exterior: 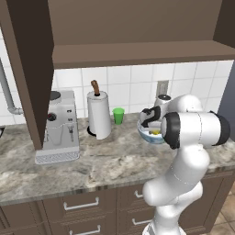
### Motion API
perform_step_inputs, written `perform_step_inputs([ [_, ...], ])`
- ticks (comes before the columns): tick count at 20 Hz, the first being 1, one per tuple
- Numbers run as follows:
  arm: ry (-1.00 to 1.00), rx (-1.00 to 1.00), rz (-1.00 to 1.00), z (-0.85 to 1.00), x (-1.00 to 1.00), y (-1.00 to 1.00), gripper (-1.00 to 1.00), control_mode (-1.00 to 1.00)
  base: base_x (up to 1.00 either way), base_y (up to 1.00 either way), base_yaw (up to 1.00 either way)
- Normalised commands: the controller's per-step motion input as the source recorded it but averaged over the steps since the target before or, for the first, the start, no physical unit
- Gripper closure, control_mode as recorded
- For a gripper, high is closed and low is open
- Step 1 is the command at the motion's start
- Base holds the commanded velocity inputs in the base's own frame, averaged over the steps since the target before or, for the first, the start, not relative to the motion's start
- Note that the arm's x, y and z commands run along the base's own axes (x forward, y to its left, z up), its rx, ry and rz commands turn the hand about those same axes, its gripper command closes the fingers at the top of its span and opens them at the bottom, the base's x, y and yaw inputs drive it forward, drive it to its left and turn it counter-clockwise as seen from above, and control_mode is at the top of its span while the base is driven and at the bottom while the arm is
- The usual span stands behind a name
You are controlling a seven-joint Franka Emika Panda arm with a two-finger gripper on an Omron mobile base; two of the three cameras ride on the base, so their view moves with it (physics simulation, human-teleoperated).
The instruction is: Pick both bowls and place them on the counter. Then place the lemon in one bowl and place the marshmallow in the other bowl.
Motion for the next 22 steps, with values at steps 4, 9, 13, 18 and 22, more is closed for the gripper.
perform_step_inputs([
  [4,0.01,0.00,0.00,0.00,0.00,-0.07,-1.00,-1.00,0.00,0.00,0.00],
  [9,0.00,0.00,0.00,0.04,0.00,-0.07,-1.00,-1.00,0.00,0.00,0.00],
  [13,0.00,0.02,0.00,0.24,-0.01,-0.03,-1.00,-1.00,0.00,0.00,0.00],
  [18,-0.09,0.05,0.00,0.42,-0.31,-0.08,-1.00,-1.00,0.00,0.00,0.00],
  [22,-0.16,0.04,0.00,0.44,-0.57,-0.11,-1.00,-1.00,0.00,0.00,0.00],
])
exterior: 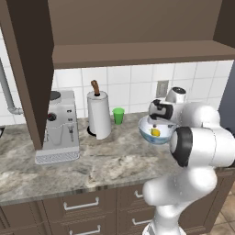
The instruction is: Pick both bowls and place them on the counter. Then place the lemon in one bowl and place the marshmallow in the other bowl.
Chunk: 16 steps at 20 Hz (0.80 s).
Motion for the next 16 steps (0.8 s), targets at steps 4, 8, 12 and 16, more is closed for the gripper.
perform_step_inputs([
  [4,-0.12,0.00,-0.01,0.54,-0.60,0.00,-1.00,-1.00,0.00,0.00,0.00],
  [8,0.00,0.00,0.00,0.48,-0.64,0.00,-1.00,-1.00,0.00,0.00,0.00],
  [12,-0.02,-0.01,0.00,0.49,-0.73,0.03,-1.00,-1.00,0.00,0.00,0.00],
  [16,0.00,-0.08,0.07,0.35,-0.58,0.09,-1.00,-1.00,0.00,0.00,0.00],
])
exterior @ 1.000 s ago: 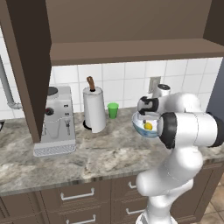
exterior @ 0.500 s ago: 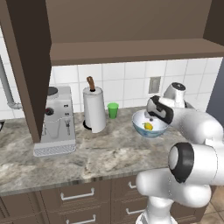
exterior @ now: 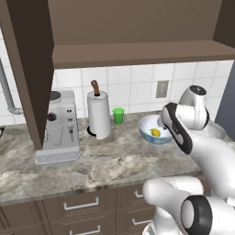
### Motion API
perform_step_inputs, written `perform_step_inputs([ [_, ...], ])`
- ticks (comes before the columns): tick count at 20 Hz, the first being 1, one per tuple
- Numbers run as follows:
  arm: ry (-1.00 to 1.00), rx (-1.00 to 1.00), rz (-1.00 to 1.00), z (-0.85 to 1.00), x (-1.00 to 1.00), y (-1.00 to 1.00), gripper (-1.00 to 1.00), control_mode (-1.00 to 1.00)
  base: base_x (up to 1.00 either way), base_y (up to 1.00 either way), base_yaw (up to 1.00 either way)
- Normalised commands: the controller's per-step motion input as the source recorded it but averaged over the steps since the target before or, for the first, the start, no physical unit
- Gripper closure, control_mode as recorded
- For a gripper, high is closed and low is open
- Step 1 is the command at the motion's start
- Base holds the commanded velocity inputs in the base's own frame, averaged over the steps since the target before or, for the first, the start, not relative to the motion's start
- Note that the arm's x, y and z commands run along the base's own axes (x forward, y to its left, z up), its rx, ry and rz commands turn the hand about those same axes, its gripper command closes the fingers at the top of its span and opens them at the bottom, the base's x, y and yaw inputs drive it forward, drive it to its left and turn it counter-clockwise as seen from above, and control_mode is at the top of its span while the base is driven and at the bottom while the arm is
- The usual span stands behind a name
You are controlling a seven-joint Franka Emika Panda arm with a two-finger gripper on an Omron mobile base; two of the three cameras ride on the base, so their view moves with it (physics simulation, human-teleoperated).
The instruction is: Pick both bowls and place them on the counter. Then place the lemon in one bowl and place the marshmallow in the other bowl.
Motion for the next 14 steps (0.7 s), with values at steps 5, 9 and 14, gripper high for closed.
perform_step_inputs([
  [5,0.00,-0.03,0.16,0.19,-0.64,0.11,-1.00,-1.00,0.00,0.00,0.00],
  [9,-0.07,0.00,0.16,0.08,-0.70,0.16,-1.00,-1.00,0.00,0.00,0.00],
  [14,-0.21,-0.01,0.03,0.03,-0.68,0.22,-1.00,-1.00,0.00,0.00,0.00],
])
